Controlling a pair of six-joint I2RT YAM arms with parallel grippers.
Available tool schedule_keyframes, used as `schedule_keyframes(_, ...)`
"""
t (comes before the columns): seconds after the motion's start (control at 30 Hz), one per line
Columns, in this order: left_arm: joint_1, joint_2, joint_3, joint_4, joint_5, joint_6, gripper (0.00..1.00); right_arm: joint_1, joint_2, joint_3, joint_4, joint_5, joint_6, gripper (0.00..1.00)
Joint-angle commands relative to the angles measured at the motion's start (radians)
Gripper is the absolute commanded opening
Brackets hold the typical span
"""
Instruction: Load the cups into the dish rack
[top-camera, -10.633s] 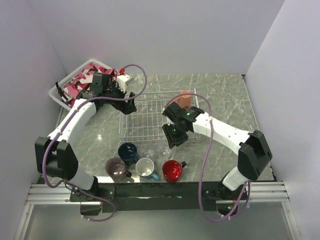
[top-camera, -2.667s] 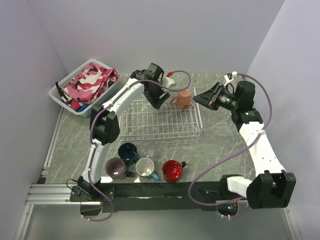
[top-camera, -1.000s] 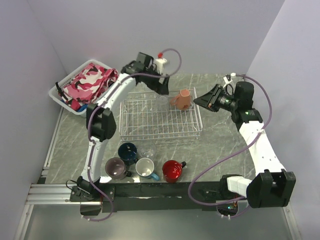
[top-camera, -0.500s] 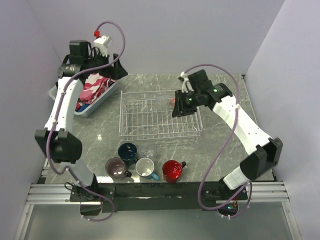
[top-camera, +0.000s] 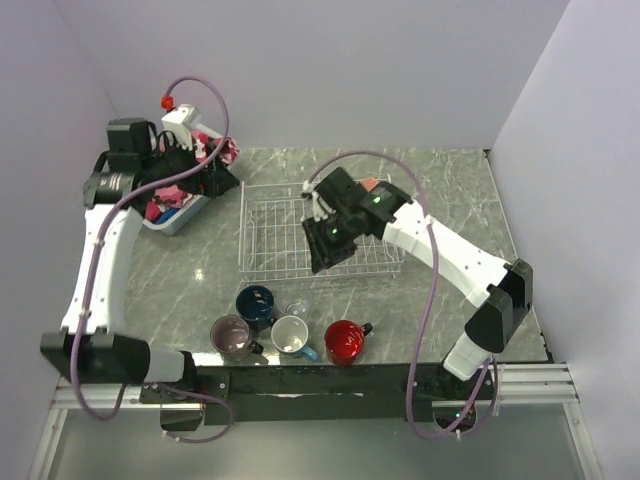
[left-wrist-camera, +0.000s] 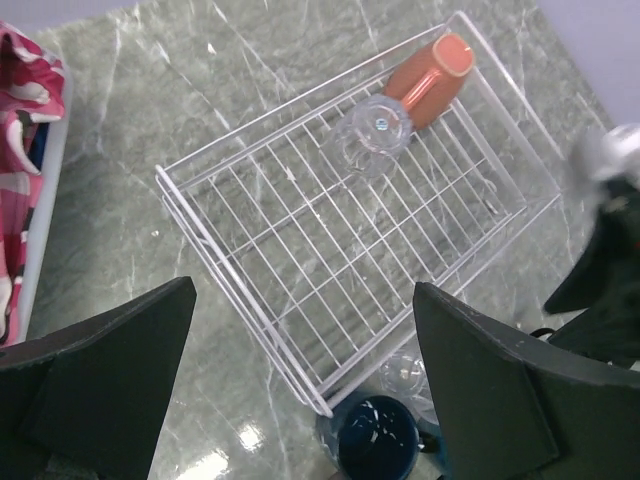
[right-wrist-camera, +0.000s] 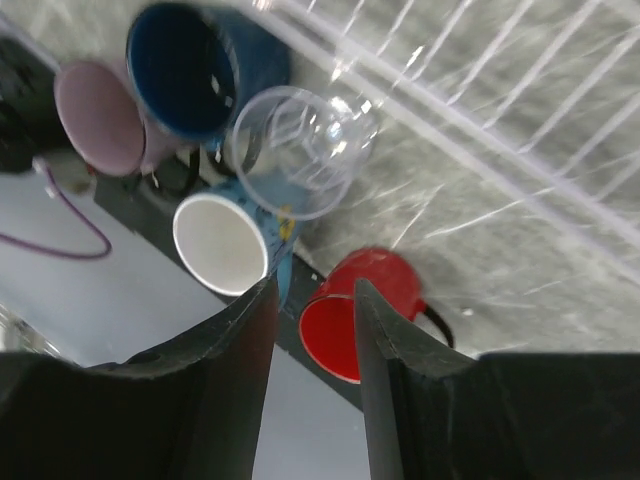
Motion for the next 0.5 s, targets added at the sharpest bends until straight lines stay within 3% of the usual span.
schedule_keyframes(0.0, -0.003, -0.143, -0.041, -0.021, -0.027, -0.043, 0.96, 0.095, -0.005, -0.045, 0.046, 0.048, 0.03, 0.45)
schedule_keyframes(0.23, -0.003, -0.219, -0.095, -0.096, -0.042, -0.023, 0.96, 0.155, -0.011, -0.2, 0.171, 0.129, 0.121, 0.44)
schedule_keyframes(0.47, -0.003, -0.285, -0.121, -0.118, -0.058, 0.009, 0.96, 0.167, 0.012, -0.25, 0.248, 0.195, 0.159, 0.42)
